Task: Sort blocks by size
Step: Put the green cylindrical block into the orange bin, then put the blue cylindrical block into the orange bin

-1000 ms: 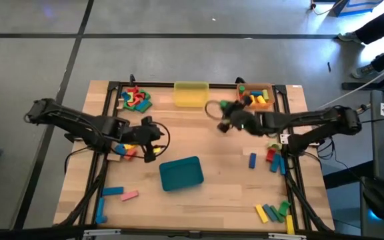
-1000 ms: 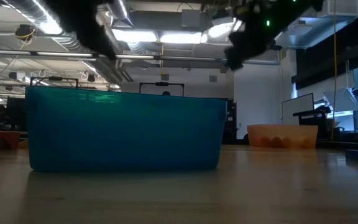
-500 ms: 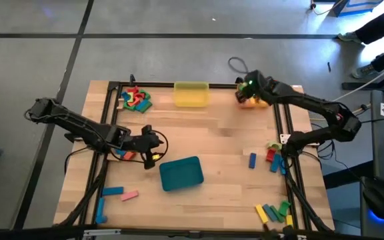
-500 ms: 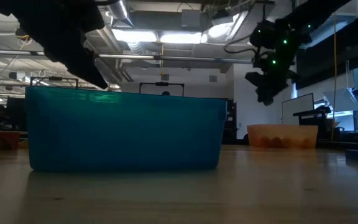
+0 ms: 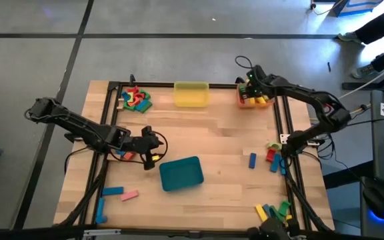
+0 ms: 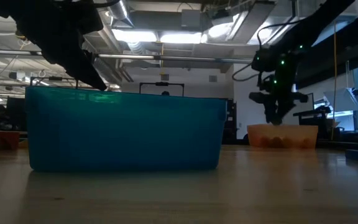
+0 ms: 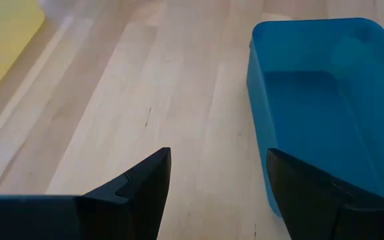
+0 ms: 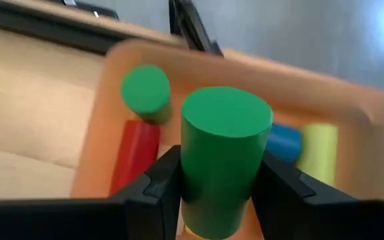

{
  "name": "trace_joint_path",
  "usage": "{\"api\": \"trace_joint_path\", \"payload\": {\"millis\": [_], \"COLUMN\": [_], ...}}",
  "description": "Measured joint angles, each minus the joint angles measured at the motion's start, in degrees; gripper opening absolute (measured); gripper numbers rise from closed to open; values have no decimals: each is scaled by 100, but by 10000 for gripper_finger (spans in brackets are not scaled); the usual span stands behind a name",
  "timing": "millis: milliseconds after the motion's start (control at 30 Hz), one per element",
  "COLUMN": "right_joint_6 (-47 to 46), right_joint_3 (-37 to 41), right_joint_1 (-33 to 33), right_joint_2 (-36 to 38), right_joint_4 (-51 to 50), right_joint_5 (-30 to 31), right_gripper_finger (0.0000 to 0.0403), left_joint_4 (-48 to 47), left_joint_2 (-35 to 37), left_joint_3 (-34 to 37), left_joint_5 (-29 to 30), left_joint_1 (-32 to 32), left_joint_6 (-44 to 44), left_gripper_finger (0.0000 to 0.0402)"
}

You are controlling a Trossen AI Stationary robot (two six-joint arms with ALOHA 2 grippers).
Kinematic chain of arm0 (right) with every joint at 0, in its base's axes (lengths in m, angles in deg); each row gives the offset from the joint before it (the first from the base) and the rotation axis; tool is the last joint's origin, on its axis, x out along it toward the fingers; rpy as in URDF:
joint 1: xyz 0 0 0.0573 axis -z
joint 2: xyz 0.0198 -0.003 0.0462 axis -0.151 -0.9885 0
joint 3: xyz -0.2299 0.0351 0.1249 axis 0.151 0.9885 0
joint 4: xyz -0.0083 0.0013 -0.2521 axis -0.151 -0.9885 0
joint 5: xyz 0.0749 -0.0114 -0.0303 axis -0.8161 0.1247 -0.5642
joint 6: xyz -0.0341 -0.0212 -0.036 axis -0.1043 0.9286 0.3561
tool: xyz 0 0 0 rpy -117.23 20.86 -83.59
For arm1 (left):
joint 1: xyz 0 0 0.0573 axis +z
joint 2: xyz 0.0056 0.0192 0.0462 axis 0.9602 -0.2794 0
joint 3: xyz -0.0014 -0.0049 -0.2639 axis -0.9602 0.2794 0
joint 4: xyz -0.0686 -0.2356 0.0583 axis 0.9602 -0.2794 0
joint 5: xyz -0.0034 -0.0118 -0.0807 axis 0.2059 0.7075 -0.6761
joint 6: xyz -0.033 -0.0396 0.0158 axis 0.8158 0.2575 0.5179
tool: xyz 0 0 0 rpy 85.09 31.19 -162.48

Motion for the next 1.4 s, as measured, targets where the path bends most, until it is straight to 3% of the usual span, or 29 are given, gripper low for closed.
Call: {"api": "trace_joint_path", "payload": {"millis": [300,467,600,867,1133,1400], "right_joint_6": [-96,71,268,337,260,257], "right_joint_3": [2,2,2,0,0,0], "right_joint_1": [167,170,-182,-2164,-4363,-5765], "right_joint_2": [-126,-78,310,1197,1115,946], "right_joint_4": [-411,-401,-337,-178,834,1531], "right_joint_5": [290,85,-224,-498,394,837], "right_gripper_finger": [194,233,257,270,271,271], "left_joint_4": [115,111,116,81,63,-204], "left_joint_2": [0,0,0,0,-2,-2], "left_joint_3": [2,2,2,2,-34,-694], "left_joint_5": [0,0,0,0,-122,-478], "left_joint_1": [-9,-9,-9,190,471,-212], "left_joint_6": [-33,-44,-44,-131,-16,-859], "left_gripper_finger": [230,230,230,230,230,230]}}
